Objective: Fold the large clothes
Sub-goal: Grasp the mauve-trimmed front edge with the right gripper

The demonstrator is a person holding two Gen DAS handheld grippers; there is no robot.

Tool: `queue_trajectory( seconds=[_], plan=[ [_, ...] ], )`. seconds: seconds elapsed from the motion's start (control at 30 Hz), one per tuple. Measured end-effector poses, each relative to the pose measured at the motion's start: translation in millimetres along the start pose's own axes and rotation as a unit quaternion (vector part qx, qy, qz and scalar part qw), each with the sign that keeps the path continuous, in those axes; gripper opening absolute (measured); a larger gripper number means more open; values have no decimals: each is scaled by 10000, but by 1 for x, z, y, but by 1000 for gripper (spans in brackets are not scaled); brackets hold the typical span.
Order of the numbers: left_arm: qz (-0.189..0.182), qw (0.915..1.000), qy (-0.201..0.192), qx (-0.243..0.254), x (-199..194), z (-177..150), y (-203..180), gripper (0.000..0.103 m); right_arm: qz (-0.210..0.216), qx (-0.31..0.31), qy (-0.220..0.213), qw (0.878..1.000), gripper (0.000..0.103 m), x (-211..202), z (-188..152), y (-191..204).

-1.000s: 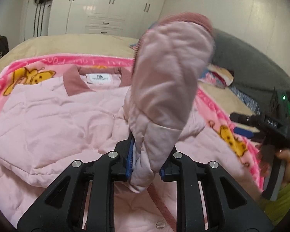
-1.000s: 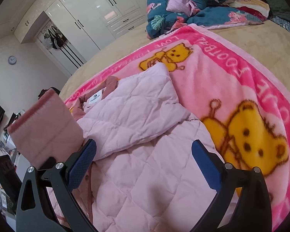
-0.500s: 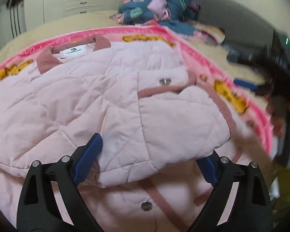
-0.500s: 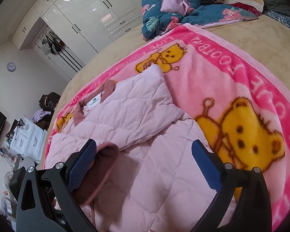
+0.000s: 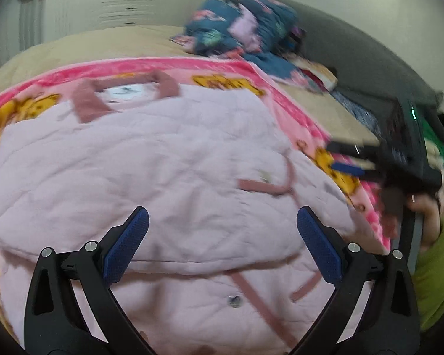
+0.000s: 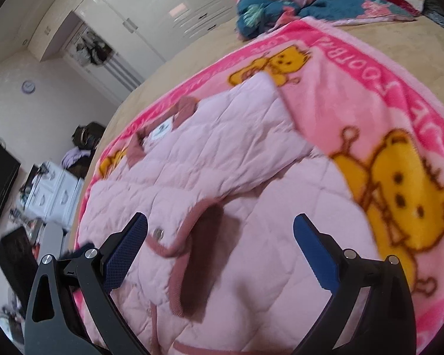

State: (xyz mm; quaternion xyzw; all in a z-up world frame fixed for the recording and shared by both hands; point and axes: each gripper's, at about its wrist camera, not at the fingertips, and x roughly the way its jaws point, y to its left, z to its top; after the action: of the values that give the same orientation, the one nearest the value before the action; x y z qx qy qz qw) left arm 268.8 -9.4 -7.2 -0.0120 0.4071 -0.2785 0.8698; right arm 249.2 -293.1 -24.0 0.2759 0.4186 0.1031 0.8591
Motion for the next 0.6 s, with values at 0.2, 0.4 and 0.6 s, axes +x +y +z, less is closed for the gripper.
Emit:
queue_trajectory(
  seconds=[0.2,0.4,0.6],
  plan=[
    [608,9917,-413,-1050,-28,5,67,94,403,-199,718,9964,98,37,-32,22],
    [1078,9713,-931,-1904,-67,0,123,94,557,-162,984,9934,98,59,-48,34],
    [1400,9498,-1295,-2479,-99,-11,161,94,592,-77,884,9943,99,72,-51,38]
  ],
)
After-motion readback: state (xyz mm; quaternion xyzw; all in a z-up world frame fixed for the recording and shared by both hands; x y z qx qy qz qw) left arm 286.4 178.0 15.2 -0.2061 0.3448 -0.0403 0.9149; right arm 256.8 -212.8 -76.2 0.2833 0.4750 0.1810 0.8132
